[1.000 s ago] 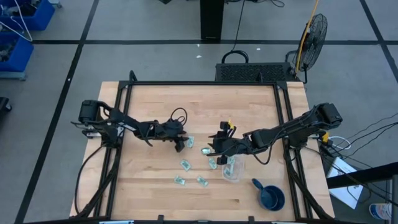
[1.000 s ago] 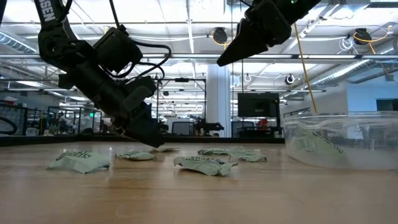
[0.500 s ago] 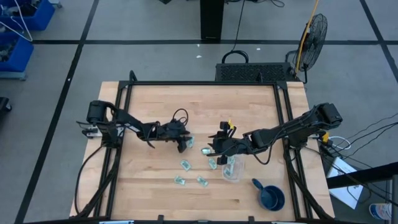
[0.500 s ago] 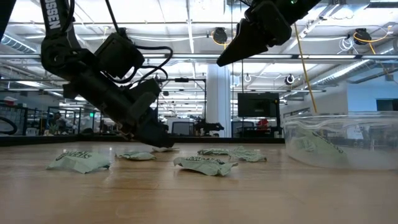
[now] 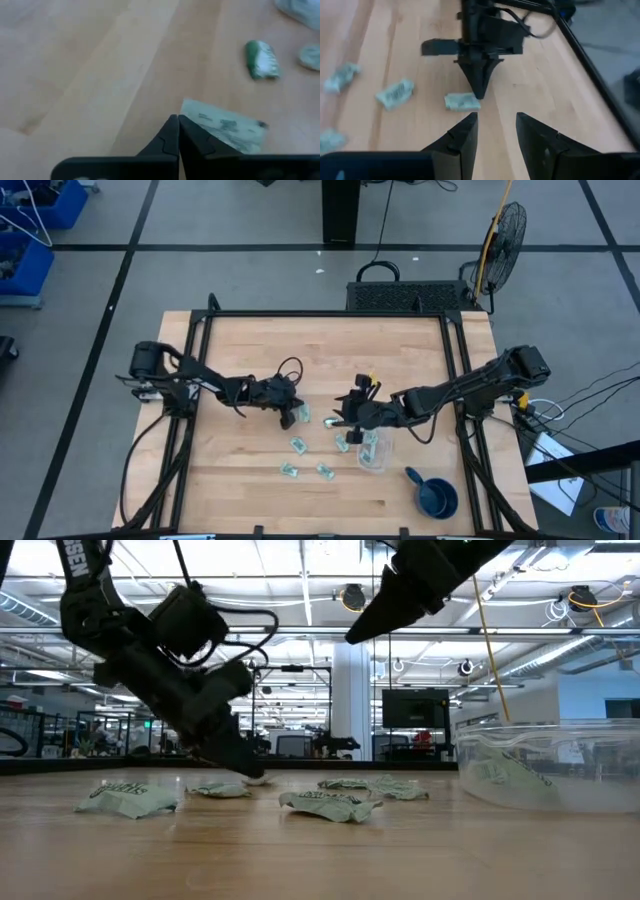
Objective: Pick and place Stevia / Truvia into bins
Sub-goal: Put the stevia packet into the transparent container
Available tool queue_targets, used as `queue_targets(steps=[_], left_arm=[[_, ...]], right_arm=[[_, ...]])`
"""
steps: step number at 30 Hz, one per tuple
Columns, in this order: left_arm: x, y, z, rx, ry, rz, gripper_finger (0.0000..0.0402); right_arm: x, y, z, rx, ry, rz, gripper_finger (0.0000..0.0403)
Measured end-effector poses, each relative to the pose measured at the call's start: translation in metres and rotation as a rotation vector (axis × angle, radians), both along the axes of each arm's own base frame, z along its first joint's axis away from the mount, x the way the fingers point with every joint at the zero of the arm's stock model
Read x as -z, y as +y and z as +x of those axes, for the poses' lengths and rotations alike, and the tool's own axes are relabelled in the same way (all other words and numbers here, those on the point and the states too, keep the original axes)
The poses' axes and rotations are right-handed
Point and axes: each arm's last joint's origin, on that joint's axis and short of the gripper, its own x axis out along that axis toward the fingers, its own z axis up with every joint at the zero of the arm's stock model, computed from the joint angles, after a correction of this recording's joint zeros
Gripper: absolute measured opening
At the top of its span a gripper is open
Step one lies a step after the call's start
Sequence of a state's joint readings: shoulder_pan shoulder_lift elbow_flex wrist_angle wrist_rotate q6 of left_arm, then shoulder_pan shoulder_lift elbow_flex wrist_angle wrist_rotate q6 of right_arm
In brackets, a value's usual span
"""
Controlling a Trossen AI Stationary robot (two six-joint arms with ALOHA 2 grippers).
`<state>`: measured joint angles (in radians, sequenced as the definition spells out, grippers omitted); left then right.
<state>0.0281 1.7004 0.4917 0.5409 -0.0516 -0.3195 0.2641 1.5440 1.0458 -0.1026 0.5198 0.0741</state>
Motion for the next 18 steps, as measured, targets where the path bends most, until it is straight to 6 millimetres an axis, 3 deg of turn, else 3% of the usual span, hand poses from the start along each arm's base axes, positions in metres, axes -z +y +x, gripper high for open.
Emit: queue_targets(steps=[4,9,14,18], left_arm=[[-0.020,0.000,-0.003,0.007,-0.047,0.030,0.0004],[-0.034,0.000,-0.007,0.035,-0.062,0.035,0.0007],[-0.031,-0.005,-0.011,0.052,-0.005,-0.053,0.0028],[-0.018,-0.012,-0.010,0.054,0.050,-0.064,0.0068]], right_arm=[[0.004,-0.008,0.003,0.102,-0.118,0.195,0.0130],[0.024,-0.023,0.004,-0.014,-0.198,0.473,0.0130],[0.042,-0.042,0.004,0.075,-0.235,0.553,0.0130],[0.049,-0.047,0.008,0.049,-0.219,0.568,0.0130]])
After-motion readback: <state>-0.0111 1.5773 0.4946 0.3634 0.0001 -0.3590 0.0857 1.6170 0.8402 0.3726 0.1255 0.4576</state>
